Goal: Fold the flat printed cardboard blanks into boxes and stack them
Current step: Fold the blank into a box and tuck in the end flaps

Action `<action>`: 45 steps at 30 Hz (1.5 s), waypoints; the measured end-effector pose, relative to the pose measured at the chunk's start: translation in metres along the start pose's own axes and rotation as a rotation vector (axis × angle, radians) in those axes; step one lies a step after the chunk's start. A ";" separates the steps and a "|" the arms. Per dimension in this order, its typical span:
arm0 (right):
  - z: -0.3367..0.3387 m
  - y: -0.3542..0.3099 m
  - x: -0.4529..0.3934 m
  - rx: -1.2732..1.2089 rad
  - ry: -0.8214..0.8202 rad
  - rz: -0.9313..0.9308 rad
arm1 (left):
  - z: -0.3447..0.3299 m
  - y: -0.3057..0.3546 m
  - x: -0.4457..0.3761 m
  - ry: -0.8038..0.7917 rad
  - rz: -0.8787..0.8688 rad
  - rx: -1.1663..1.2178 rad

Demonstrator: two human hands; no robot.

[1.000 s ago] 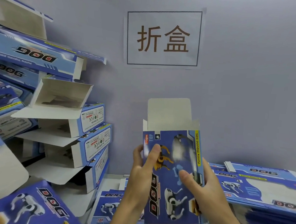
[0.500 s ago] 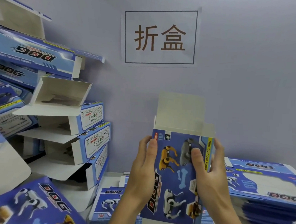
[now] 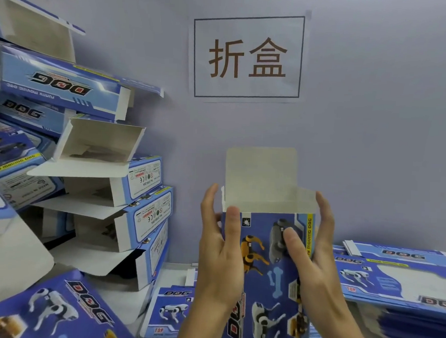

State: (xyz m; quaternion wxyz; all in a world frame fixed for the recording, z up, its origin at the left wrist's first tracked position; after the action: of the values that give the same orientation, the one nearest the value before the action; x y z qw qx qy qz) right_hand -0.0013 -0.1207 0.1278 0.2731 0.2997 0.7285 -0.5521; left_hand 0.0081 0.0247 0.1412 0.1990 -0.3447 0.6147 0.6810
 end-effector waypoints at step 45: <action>0.002 -0.010 -0.018 -0.094 0.155 -0.221 | 0.012 0.015 -0.009 -0.190 0.120 -0.053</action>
State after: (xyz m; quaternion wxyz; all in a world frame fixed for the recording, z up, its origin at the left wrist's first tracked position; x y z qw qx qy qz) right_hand 0.0037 -0.1267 0.1470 0.1672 0.2461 0.8010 -0.5194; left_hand 0.0007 0.0352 0.1580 0.2062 -0.2465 0.5944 0.7372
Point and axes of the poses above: each hand's wrist, its own x-axis away from the middle knuckle, its own z-axis out of the back of the hand, y = z × x, the point moved 4 cm from there along -x, towards the middle knuckle, and after that the axes turned 14 degrees about -x, right-handed, at the moved point
